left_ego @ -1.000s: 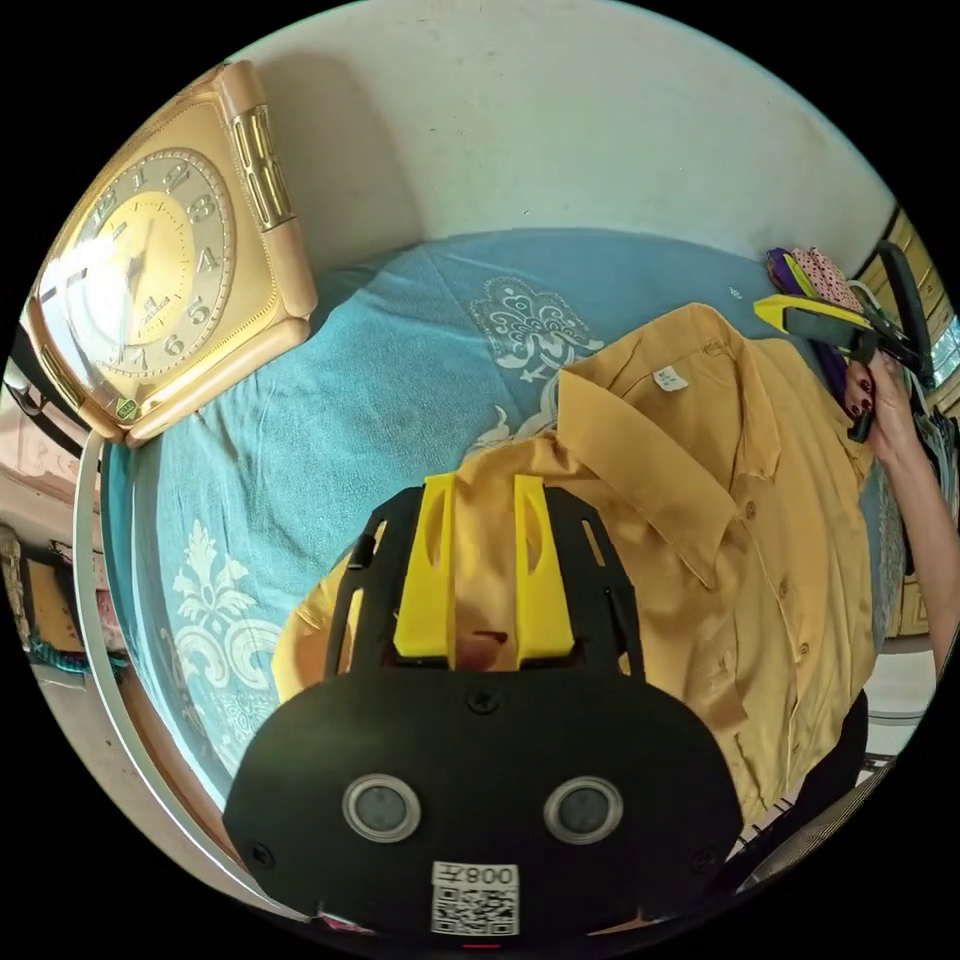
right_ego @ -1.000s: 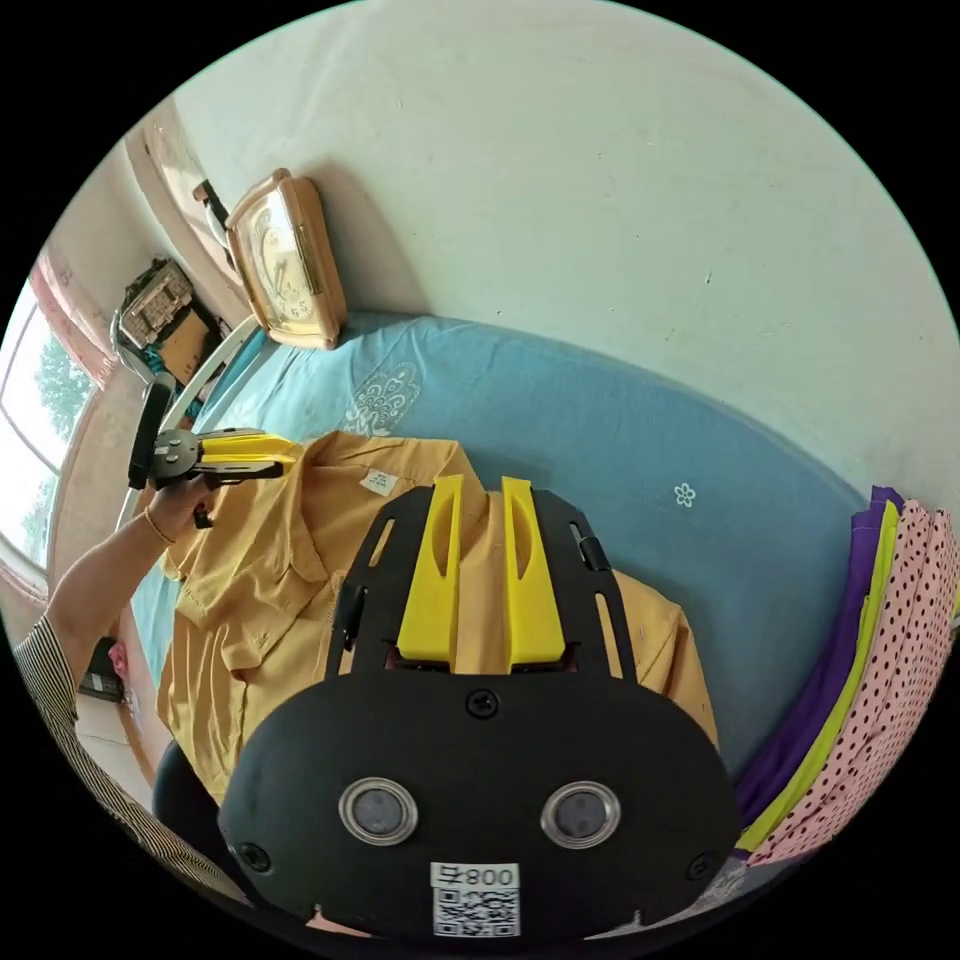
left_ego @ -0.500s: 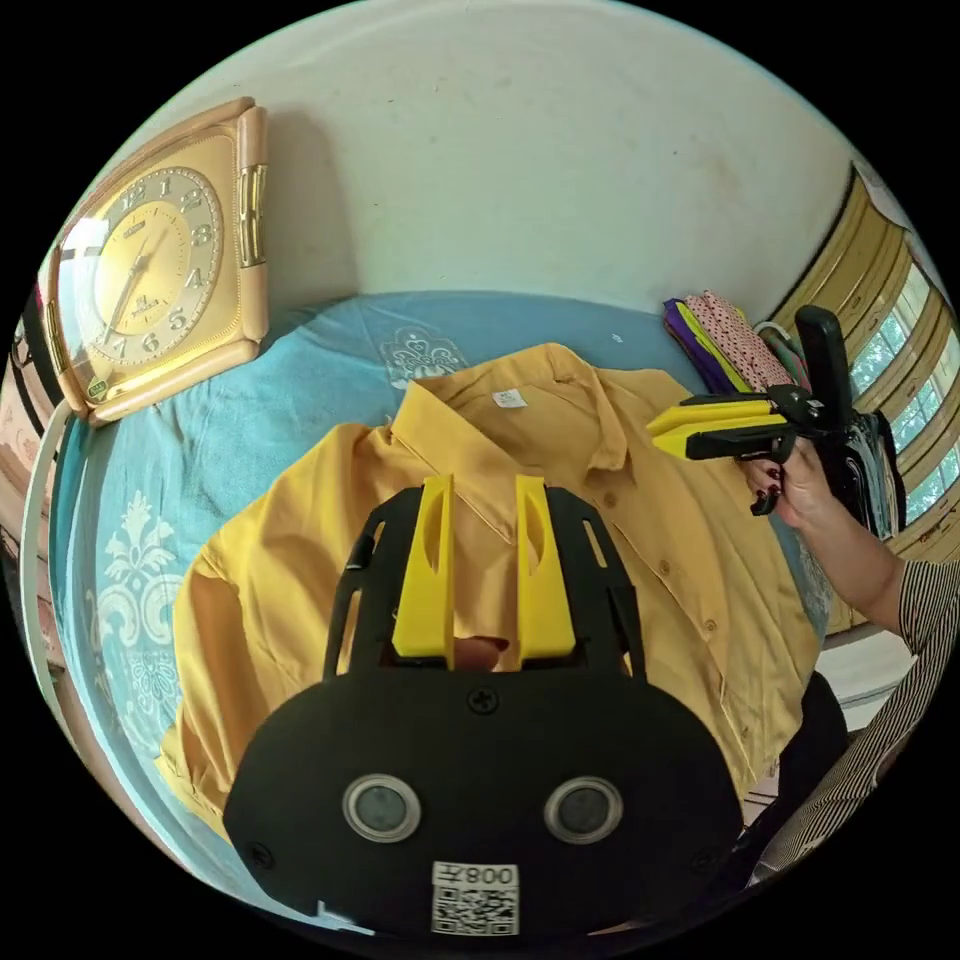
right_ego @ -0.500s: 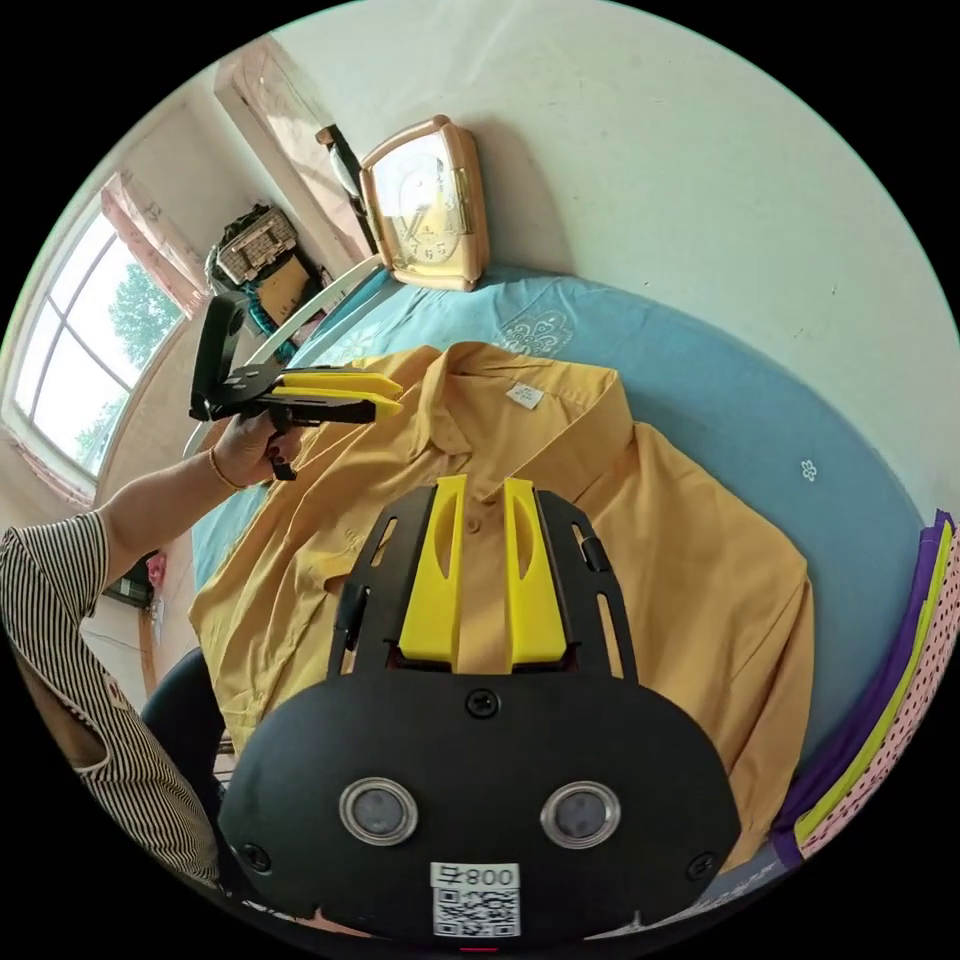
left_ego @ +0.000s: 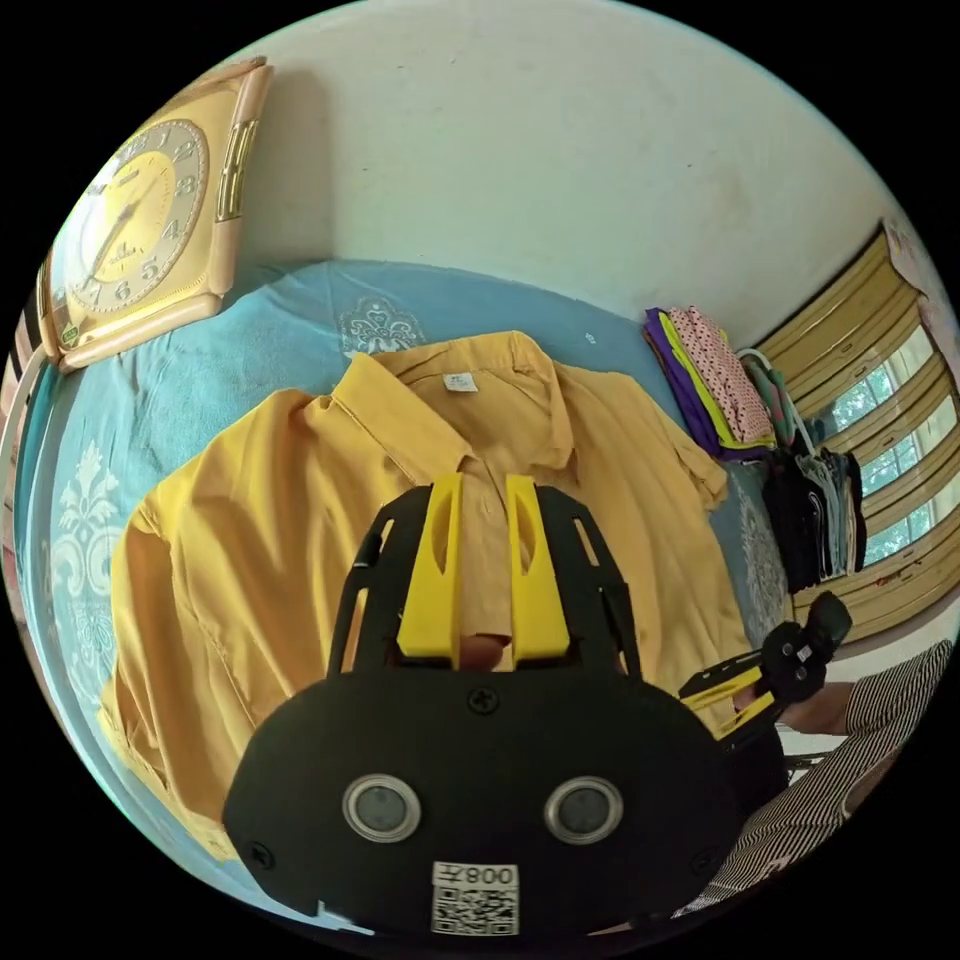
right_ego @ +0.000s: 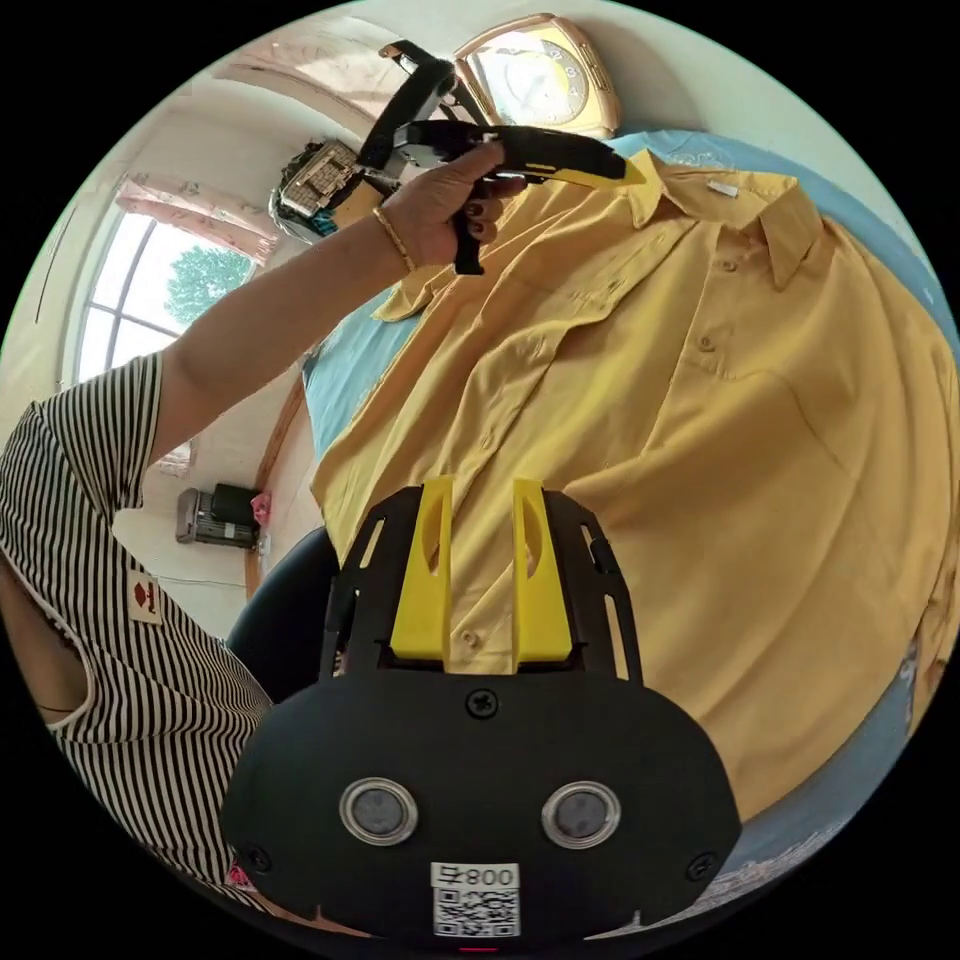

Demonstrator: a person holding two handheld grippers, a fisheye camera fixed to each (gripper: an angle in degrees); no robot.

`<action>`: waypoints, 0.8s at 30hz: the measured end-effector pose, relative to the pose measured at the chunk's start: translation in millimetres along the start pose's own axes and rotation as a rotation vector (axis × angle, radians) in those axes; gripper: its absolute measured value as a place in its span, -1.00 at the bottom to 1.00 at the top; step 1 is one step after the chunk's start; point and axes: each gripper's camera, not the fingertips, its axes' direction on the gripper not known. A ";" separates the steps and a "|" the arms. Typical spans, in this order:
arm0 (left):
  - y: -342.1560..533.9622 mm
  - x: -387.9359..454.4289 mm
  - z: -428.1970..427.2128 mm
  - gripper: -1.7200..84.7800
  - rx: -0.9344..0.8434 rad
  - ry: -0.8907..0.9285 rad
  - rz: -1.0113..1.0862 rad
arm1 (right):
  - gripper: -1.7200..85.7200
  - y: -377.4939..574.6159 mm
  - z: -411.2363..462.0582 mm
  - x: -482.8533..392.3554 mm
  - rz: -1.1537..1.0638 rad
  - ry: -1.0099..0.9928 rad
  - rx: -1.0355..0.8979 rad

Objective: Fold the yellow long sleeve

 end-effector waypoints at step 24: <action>274.5 122.3 37.4 -0.92 -0.296 -0.035 -0.070 | -0.81 37.5 59.3 38.7 0.234 -0.109 -0.051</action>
